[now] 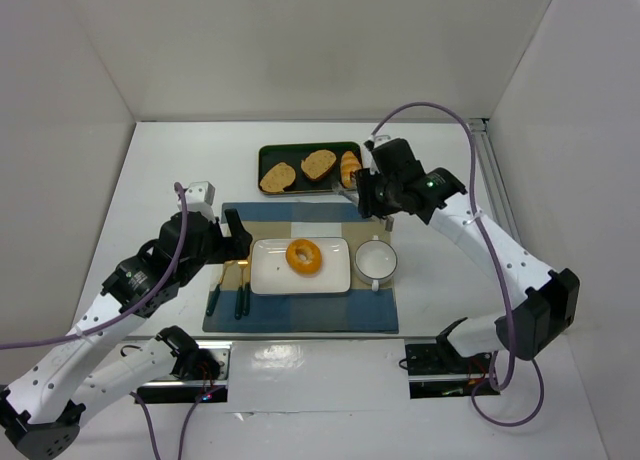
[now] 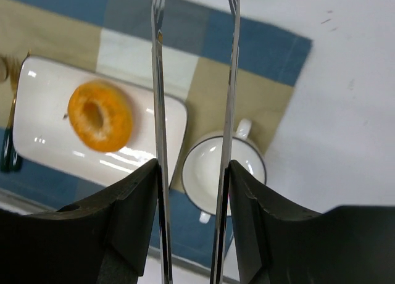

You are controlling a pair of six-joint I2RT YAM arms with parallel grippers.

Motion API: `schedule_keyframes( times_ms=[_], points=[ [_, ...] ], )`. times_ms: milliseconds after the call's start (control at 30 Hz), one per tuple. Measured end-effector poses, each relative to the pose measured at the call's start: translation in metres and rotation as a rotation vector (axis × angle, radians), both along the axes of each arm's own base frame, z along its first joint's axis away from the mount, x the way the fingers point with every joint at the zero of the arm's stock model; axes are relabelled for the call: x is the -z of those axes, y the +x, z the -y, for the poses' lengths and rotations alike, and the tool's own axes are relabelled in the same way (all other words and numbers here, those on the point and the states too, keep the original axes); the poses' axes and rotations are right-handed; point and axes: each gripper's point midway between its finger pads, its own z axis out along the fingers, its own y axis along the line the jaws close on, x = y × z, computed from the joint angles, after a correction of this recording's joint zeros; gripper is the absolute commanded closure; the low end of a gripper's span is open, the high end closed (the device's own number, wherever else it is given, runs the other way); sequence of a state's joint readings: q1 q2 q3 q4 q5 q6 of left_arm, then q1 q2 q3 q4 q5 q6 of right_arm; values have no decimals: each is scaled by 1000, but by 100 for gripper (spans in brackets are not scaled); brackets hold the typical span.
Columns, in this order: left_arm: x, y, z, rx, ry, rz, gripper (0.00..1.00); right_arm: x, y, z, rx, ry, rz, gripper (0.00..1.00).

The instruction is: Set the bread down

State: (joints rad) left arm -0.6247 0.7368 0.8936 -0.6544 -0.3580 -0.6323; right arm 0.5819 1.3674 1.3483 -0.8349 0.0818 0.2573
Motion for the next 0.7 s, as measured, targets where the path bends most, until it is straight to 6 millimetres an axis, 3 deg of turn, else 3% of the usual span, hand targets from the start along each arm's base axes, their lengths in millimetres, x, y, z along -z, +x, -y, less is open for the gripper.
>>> schedule_keyframes(
  times_ms=[133, 433, 700],
  points=[
    [0, 0, 1, 5, -3, -1, 4, -7, 26, 26, 105, 3, 47, 46],
    [2, -2, 3, 19, -9, -8, 4, -25, 106, 109, 353, -4, 139, 47],
    [6, -5, 3, 27, -12, -13, 4, -4, 140, 171, 499, -3, 126, 48]
  ],
)
